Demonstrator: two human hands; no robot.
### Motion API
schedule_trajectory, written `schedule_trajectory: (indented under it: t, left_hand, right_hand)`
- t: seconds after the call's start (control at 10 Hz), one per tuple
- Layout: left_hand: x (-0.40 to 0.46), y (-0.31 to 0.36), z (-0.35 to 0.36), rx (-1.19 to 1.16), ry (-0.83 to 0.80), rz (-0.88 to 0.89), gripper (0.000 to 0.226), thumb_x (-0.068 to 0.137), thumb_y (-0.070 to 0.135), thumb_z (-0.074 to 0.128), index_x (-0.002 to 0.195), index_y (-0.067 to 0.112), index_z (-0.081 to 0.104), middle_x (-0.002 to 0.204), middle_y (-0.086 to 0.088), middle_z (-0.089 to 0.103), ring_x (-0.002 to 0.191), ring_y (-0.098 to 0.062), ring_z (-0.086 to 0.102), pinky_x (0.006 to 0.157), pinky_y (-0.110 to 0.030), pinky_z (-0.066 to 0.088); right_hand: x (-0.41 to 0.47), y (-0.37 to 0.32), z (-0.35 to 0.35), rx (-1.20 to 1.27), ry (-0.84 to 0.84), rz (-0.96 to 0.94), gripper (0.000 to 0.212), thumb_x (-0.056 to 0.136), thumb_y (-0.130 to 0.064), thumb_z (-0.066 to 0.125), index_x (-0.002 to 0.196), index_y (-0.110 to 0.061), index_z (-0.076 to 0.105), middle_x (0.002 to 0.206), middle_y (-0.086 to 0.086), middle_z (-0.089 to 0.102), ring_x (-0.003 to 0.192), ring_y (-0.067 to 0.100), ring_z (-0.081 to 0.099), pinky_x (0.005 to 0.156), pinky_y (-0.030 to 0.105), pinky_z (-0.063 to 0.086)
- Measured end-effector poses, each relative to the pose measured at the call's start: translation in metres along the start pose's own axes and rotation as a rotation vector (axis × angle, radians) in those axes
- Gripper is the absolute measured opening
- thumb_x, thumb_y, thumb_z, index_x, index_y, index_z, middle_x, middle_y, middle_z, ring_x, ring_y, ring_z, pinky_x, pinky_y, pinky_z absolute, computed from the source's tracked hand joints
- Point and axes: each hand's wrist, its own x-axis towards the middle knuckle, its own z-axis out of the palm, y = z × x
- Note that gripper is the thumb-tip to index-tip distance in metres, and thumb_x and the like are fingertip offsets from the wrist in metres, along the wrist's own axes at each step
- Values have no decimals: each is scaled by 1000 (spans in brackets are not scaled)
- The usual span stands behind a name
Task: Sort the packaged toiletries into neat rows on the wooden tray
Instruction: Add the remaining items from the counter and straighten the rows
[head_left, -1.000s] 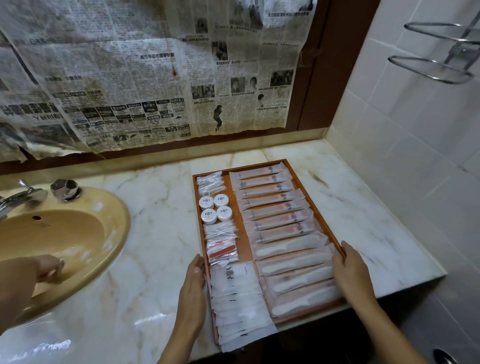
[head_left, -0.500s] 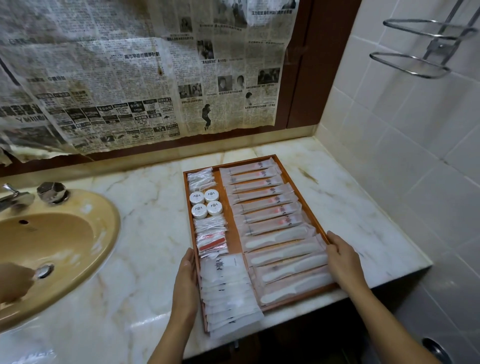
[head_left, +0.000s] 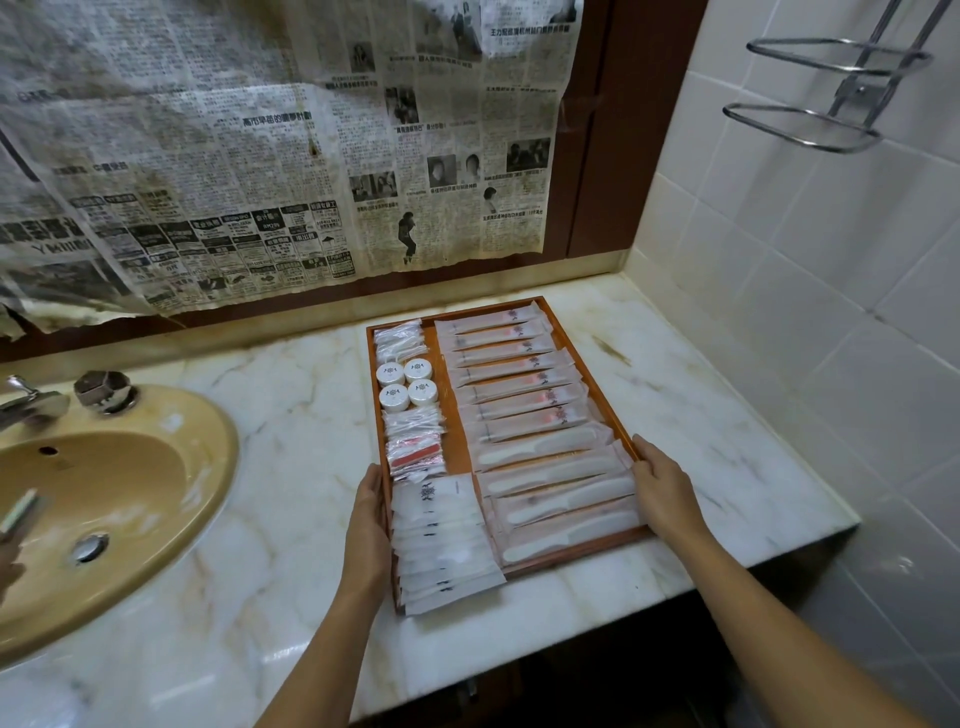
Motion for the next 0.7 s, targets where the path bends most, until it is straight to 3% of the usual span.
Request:
schedule_trajectory:
  t: [0.1,0.2,0.3,0.5,0.6,0.7]
  left_hand:
    - [1,-5,-10,-61,56,-2,34,107,28,31,133,19,51,105,19,67,105,-1,63,89,-18,48]
    - [3,-8,-13,-57,57,10,37,107,25,29,141,19,43,111,21,61,102,6,60,90,-18,45]
    - [0,-6,-8,-64,48,5,32,108,24,26,136,23,42,112,22,59,93,14,63,77,-11,49]
    - [-2,-5,-6,-103,67,-15,34,107,26,30,137,23,45,118,17,61,99,10,62,76,-11,50]
    - [1,-6,-7,-92,72,-63,34,106,34,34,130,25,55,120,12,68,107,-2,65,81,-21,49]
    - [-6,-2,-1,-85,76,-89,32,106,36,32,125,27,57,121,3,70,101,-6,69,75,-22,56]
  right_hand:
    - [-2,5,1,12,-13,-22,45,104,-18,36,149,-14,39,150,3,44,138,22,40,113,33,28]
    - [-5,7,2,-1,-10,-74,44,104,-19,36,148,-17,40,146,-1,47,134,18,44,112,31,32]
    - [-10,5,4,-34,-17,-169,43,102,-13,36,144,-20,43,135,-6,52,119,7,46,103,23,33]
    - [-8,17,5,-99,-20,-170,44,102,-15,38,146,-21,40,137,-7,50,116,5,44,99,24,34]
    - [-5,21,9,-208,-19,-158,46,102,-24,36,148,-24,33,148,-6,42,124,9,45,101,30,39]
    - [-11,22,13,-367,-16,-121,53,102,-32,33,153,-27,22,158,-9,27,135,15,40,103,35,43]
